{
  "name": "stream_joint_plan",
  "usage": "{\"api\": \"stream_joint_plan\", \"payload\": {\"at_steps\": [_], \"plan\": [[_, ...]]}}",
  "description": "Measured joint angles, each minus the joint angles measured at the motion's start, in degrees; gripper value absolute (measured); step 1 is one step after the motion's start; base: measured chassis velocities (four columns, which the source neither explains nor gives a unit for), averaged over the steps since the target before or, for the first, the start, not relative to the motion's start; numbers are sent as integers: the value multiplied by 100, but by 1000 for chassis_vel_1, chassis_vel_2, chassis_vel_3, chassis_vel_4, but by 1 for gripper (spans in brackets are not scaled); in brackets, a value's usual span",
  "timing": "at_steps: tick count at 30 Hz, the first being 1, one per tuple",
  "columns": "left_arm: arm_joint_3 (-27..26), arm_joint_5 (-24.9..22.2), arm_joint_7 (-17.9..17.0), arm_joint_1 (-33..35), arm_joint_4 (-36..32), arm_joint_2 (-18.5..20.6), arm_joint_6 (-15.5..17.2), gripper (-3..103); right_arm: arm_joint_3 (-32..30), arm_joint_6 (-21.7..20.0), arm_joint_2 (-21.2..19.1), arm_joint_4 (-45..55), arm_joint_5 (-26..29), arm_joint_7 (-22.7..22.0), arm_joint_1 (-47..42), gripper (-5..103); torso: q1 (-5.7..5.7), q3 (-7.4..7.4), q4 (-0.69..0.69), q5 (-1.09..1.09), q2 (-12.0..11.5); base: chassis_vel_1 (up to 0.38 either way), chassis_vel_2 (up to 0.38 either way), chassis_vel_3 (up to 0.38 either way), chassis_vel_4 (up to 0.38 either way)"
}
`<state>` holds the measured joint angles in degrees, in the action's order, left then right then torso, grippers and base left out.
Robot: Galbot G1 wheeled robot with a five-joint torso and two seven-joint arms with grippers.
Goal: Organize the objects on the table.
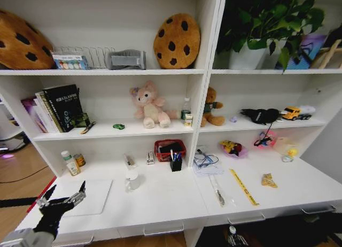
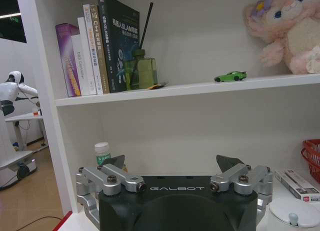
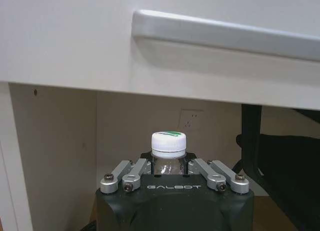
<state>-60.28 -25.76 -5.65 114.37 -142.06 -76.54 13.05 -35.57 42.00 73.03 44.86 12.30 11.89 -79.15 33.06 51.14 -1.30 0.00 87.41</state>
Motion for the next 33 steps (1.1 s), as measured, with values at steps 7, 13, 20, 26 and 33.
{"api": "stream_joint_plan", "payload": {"at_steps": [7,13,20,26,33], "plan": [[0,0,0,0,0,0,0,100,121,381,137,-572,-60,7,507,27,0,-1,1,1,0,0,0,0,0],[0,0,0,0,-1,0,0,100,131,382,232,-716,-178,-25,776,31,0,-1,1,0,0,0,0,0,0],[0,0,0,0,0,0,0,100,127,314,206,-719,-215,-112,759,58,0,-1,1,-1,1,0,0,0,0],[0,0,0,0,-1,0,0,100,98,323,193,-553,-214,-112,515,74,0,-1,1,0,1,0,0,0,0],[0,0,0,0,-1,0,0,100,-35,325,113,696,13,92,-964,98,-1,-2,1,1,1,0,0,0,0]]}}
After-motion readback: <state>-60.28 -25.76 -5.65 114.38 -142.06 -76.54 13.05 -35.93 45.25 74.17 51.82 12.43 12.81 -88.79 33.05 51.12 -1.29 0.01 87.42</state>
